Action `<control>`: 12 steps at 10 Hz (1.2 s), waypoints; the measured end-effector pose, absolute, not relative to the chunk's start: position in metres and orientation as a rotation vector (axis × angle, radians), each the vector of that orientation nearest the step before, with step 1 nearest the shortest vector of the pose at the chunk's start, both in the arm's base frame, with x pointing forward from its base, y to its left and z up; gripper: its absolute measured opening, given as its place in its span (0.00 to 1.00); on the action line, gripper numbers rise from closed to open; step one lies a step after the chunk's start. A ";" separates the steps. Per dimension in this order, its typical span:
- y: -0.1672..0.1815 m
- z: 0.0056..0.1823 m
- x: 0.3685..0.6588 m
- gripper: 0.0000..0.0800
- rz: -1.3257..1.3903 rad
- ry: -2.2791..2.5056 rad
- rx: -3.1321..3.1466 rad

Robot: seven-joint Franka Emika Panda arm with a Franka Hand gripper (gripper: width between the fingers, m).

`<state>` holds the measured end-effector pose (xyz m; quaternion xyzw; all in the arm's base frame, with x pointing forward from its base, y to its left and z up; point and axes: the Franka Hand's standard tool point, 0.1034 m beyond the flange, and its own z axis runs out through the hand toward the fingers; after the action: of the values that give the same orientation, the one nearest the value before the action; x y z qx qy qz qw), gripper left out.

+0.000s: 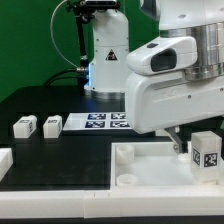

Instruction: Assemble one leg

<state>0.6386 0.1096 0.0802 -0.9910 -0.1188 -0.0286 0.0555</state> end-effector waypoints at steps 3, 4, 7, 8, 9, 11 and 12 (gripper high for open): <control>0.111 0.080 0.639 0.36 -0.062 0.129 -3.014; 0.109 0.080 0.639 0.36 -0.046 0.490 -2.963; 0.108 0.079 0.637 0.36 0.065 1.278 -2.655; 0.108 0.079 0.637 0.36 0.096 1.438 -2.570; 0.108 0.080 0.637 0.36 0.115 1.560 -2.494; 0.109 0.079 0.637 0.36 0.167 1.876 -2.258; 0.109 0.078 0.637 0.36 0.180 1.975 -2.174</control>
Offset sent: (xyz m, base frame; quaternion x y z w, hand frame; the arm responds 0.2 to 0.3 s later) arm -0.0018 0.0003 0.0045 0.0151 0.0267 0.4493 0.8929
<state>0.6367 0.1095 0.0784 -0.7350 0.6680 0.0610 0.0994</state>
